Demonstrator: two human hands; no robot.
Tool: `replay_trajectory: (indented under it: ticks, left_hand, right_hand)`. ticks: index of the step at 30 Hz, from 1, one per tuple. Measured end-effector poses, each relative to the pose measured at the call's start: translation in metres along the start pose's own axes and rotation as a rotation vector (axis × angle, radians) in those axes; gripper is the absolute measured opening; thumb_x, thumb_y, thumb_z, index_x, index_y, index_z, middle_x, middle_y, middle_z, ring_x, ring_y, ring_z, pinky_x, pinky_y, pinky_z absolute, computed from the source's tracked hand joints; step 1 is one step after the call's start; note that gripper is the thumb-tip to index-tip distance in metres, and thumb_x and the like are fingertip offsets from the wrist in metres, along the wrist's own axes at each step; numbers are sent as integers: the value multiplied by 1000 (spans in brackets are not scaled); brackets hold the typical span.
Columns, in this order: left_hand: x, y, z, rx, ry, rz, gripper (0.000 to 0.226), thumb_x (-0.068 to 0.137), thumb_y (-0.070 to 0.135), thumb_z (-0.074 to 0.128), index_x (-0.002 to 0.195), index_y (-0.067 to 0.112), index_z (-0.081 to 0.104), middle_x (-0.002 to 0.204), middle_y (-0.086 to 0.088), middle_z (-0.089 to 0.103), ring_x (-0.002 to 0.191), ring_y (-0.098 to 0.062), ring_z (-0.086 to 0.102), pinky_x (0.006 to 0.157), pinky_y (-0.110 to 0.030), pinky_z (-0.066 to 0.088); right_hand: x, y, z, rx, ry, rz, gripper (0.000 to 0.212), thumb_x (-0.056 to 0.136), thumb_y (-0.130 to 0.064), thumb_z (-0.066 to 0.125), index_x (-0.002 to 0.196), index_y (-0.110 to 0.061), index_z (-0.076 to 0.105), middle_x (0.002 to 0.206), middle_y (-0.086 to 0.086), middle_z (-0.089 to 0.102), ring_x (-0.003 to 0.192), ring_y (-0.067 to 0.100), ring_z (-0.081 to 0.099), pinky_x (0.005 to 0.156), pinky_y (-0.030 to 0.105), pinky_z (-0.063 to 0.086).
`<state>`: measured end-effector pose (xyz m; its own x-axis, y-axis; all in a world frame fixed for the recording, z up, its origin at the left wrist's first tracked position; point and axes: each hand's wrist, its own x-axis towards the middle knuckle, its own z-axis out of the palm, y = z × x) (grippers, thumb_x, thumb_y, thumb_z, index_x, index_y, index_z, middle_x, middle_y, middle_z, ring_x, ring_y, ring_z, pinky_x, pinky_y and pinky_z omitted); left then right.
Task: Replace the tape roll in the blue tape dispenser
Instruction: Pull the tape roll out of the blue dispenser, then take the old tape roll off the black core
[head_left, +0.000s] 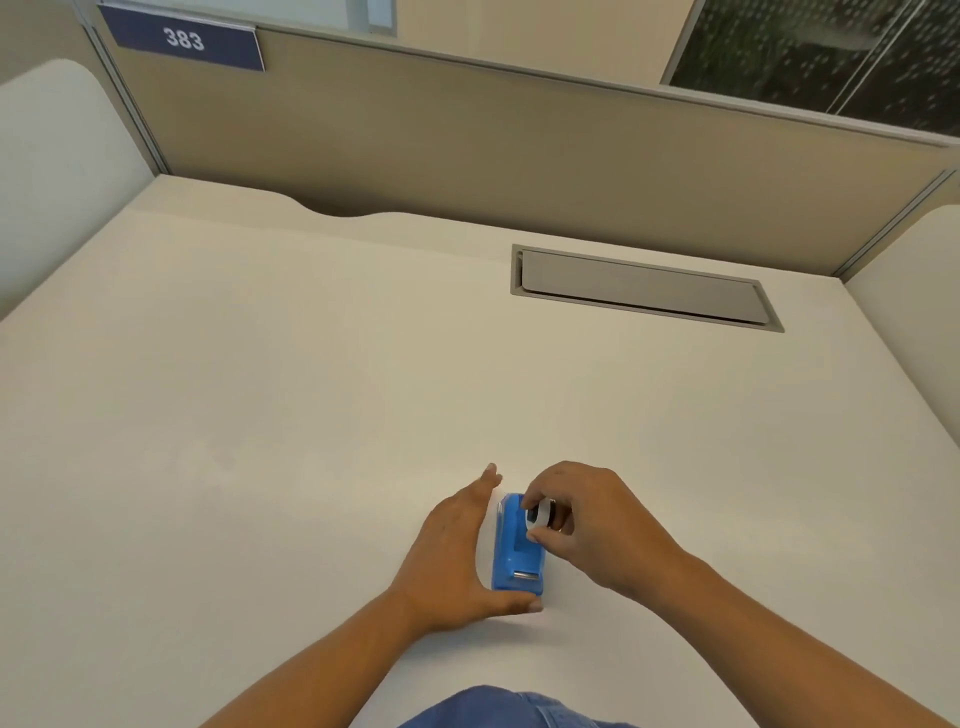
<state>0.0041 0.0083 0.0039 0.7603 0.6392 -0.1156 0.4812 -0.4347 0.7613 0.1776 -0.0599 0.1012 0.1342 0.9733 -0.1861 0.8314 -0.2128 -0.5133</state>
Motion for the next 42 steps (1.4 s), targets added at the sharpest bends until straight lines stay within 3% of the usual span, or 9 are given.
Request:
replay_trajectory:
  ticks: [2, 4, 7, 12, 17, 21, 26, 37, 42]
  left_hand:
    - [-5, 7, -9, -29, 49, -20, 107, 60, 90, 52, 148, 46, 10, 151, 29, 15, 138, 4, 17, 115, -27, 19]
    - [-12, 18, -18, -133, 128, -63, 83, 68, 88, 46, 140, 49, 32, 145, 30, 33, 132, 7, 32, 110, -24, 32]
    - [-22, 43, -29, -294, 180, -143, 53, 70, 80, 55, 117, 55, 49, 122, 36, 54, 112, 16, 49, 79, -11, 46]
    - [-34, 71, -31, -516, 95, -226, 66, 68, 64, 71, 125, 33, 59, 117, 18, 67, 99, 1, 67, 78, -21, 56]
    - [-44, 87, -30, -682, 80, -272, 39, 79, 36, 78, 115, 27, 69, 102, 5, 77, 88, -12, 74, 69, -18, 56]
    - [-53, 97, -35, -821, 81, -318, 18, 82, 24, 76, 100, 29, 77, 96, -2, 79, 84, -18, 74, 67, -21, 56]
    - [-64, 107, -40, -930, 49, -317, 32, 80, 33, 74, 110, 21, 74, 102, -6, 78, 94, -24, 73, 74, -24, 57]
    - [-71, 119, -50, -1048, 106, -308, 54, 64, 38, 78, 113, 15, 68, 100, -8, 79, 91, -26, 75, 69, -27, 59]
    - [-70, 124, -55, -1049, 141, -277, 51, 61, 39, 80, 105, 16, 65, 96, -11, 79, 88, -29, 75, 67, -27, 59]
  right_hand:
    - [-8, 1, -1, 39, 35, -5, 23, 81, -29, 73, 100, -37, 66, 92, -23, 61, 74, -1, 56, 81, 29, 51]
    - [-18, 1, -1, 76, 65, -2, 34, 80, -31, 73, 108, -46, 61, 94, -27, 61, 77, 1, 58, 81, 25, 50]
    - [-31, -2, 0, 163, 85, 25, 53, 78, -33, 76, 112, -60, 46, 99, -32, 58, 78, 7, 61, 70, 21, 55]
    - [-46, -14, -2, 222, 114, -23, 52, 77, -37, 74, 111, -61, 42, 104, -37, 55, 79, 4, 64, 68, 15, 55]
    - [-57, -24, -8, 249, 126, -61, 55, 74, -29, 72, 108, -61, 43, 111, -36, 55, 72, 8, 64, 65, 17, 54]
    - [-66, -29, -11, 297, 170, -61, 46, 71, -41, 72, 107, -57, 50, 108, -31, 59, 64, 11, 59, 54, 19, 51]
    - [-79, -32, -13, 438, 259, -41, 45, 69, -43, 81, 109, -45, 61, 105, -20, 68, 64, 12, 60, 54, 14, 48]
    - [-90, -31, -17, 646, 259, 14, 36, 74, -4, 80, 96, -32, 74, 81, -4, 74, 71, 17, 69, 66, 21, 56]
    - [-90, -37, -22, 654, 292, -29, 37, 79, -4, 78, 98, -36, 76, 98, -11, 74, 87, 15, 68, 67, 14, 52]
